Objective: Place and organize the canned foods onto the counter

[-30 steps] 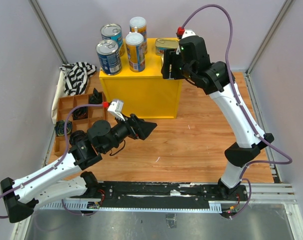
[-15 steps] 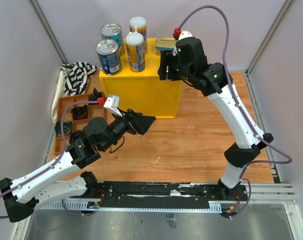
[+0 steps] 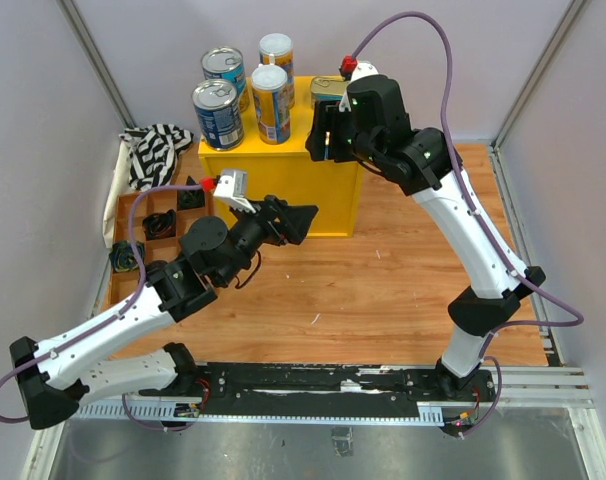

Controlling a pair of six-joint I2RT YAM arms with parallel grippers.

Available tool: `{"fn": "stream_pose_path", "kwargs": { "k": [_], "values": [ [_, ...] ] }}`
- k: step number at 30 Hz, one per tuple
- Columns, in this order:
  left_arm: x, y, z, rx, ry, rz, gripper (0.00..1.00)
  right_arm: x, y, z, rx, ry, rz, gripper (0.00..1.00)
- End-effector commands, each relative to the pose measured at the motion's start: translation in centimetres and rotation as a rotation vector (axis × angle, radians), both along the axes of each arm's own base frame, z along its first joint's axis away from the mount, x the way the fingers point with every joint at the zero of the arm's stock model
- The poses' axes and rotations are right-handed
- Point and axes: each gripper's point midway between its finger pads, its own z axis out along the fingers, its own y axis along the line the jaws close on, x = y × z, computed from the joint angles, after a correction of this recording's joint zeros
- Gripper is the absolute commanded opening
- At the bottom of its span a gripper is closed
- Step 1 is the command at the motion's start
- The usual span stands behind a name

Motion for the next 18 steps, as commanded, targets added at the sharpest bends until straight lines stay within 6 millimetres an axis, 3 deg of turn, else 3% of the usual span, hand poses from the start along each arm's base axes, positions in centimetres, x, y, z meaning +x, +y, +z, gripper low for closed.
{"fn": "stream_pose_path", "kwargs": {
  "k": [1, 5, 9, 14, 18],
  "values": [
    [1.8, 1.1, 2.8, -0.027, -0.081, 0.11, 0.89, -0.4, 1.4, 2.2, 0.08, -0.046, 0.041, 0.62],
    [2.9, 1.0, 3.5, -0.026, -0.103, 0.155, 0.87, -0.6, 0.8, 3.0, 0.075, -0.075, 0.035, 0.62],
    [3.8, 0.3, 4.2, -0.027, -0.121, 0.176, 0.84, -0.5, -1.2, 4.2, 0.059, -0.132, -0.011, 0.61],
    [4.9, -0.1, 5.3, -0.026, -0.15, 0.208, 0.74, 0.5, -4.0, 4.9, 0.074, -0.162, -0.075, 0.59],
    [5.8, -0.7, 6.0, 0.002, -0.173, 0.232, 0.72, 2.1, -5.8, 5.2, 0.09, -0.174, -0.111, 0.56]
  ]
}}
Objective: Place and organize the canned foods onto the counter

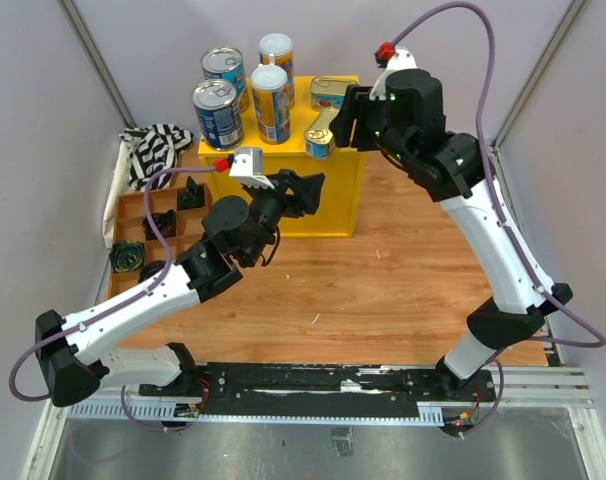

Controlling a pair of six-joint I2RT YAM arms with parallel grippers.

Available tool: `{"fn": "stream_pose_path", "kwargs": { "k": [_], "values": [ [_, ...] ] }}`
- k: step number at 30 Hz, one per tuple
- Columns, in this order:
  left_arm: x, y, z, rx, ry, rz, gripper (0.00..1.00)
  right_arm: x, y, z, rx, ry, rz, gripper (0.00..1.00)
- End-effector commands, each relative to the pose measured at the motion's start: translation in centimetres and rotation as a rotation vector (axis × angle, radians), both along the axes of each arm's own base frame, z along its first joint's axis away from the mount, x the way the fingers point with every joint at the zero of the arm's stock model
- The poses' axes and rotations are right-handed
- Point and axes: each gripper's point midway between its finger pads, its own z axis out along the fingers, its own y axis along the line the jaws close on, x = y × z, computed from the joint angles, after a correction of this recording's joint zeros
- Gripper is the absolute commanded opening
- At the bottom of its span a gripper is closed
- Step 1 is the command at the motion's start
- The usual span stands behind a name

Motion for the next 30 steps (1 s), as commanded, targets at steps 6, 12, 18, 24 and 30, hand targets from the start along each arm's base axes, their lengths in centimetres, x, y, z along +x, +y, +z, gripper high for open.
{"fn": "stream_pose_path", "kwargs": {
  "k": [6, 12, 18, 24, 30],
  "values": [
    [2.6, -0.4, 3.5, 0.021, -0.078, 0.101, 0.68, 4.5, -3.4, 1.2, 0.06, -0.046, -0.06, 0.46],
    [3.9, -0.9, 3.2, 0.05, -0.083, 0.145, 0.63, 6.5, -3.4, 1.0, 0.082, -0.054, -0.033, 0.4],
    [4.7, -1.3, 3.2, 0.063, -0.09, 0.172, 0.6, 7.7, -3.0, 0.8, 0.11, -0.054, 0.011, 0.38],
    [5.4, -1.5, 2.9, 0.076, -0.083, 0.198, 0.6, 8.4, -2.3, -0.2, 0.116, -0.031, 0.041, 0.37],
    [5.8, -1.7, 2.7, 0.09, -0.077, 0.21, 0.6, 9.0, -1.8, -1.3, 0.126, -0.003, 0.061, 0.37]
  ]
}}
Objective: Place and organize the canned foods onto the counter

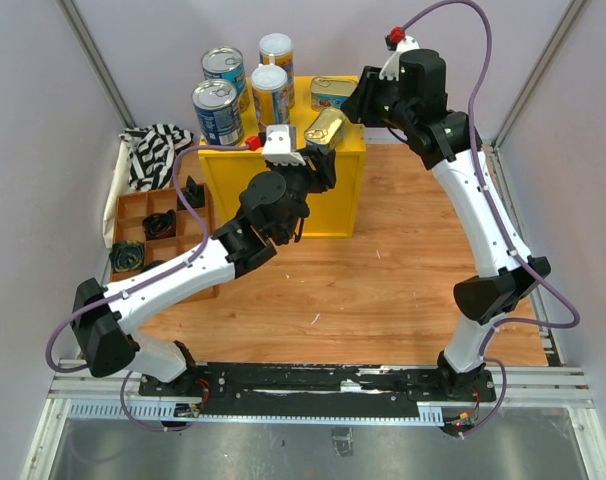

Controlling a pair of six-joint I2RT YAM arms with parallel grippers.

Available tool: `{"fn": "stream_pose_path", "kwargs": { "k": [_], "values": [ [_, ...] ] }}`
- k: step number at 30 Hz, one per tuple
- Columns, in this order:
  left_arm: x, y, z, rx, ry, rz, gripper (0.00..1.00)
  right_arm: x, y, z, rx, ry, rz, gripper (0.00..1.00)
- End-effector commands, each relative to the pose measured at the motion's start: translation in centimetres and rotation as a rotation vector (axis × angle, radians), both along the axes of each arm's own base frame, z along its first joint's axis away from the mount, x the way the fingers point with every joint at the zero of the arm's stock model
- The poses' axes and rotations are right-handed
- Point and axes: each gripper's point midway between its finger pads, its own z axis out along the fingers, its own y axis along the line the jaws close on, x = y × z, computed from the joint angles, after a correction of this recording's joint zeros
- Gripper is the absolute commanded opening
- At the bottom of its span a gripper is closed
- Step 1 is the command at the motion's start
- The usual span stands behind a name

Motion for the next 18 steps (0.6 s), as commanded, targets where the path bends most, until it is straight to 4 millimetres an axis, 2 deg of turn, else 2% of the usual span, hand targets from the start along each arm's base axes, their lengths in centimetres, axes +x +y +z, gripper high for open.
{"fn": "stream_pose_path", "kwargs": {
  "k": [1, 18],
  "values": [
    [0.6, 0.8, 1.5, -0.023, -0.028, 0.048, 0.6, 0.6, 0.2, 0.8, 0.04, -0.019, 0.024, 0.37],
    [1.8, 1.9, 1.0, -0.004, -0.029, 0.05, 0.6, 0.7, 0.2, -1.2, 0.037, 0.027, 0.049, 0.26]
  ]
}}
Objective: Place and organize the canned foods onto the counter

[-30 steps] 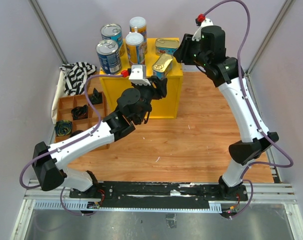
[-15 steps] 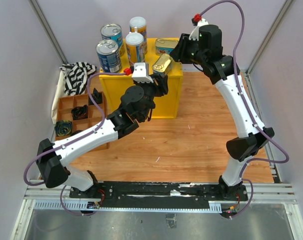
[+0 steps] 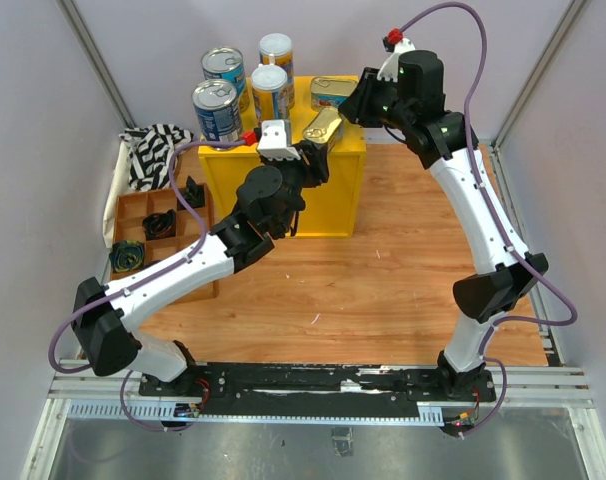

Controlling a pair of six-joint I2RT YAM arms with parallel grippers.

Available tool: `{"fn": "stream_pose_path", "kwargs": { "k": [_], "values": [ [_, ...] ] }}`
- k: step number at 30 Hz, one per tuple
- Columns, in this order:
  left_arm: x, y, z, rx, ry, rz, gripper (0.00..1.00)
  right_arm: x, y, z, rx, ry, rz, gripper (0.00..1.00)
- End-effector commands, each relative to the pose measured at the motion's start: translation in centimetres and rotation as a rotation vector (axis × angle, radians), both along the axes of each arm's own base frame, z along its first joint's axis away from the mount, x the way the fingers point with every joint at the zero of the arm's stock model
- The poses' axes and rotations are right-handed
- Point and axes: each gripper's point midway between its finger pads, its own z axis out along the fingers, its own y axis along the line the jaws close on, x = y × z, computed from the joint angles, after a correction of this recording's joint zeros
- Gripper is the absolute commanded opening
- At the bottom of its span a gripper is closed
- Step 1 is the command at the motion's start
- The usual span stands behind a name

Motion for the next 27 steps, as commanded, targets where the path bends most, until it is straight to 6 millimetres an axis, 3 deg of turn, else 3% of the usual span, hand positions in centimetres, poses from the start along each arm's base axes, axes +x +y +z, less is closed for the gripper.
{"fn": "stream_pose_path", "kwargs": {
  "k": [1, 16, 27],
  "values": [
    [0.3, 0.5, 1.5, -0.032, -0.032, -0.002, 0.6, 0.2, -0.7, -0.3, 0.001, 0.008, 0.001, 0.26],
    [1.0, 0.9, 1.5, -0.028, -0.035, -0.021, 0.6, -0.6, -1.0, -1.3, -0.028, 0.034, 0.015, 0.21],
    [1.5, 1.0, 1.5, -0.021, -0.039, -0.041, 0.61, -1.6, -1.9, -1.0, -0.041, 0.023, 0.007, 0.19]
  ]
}}
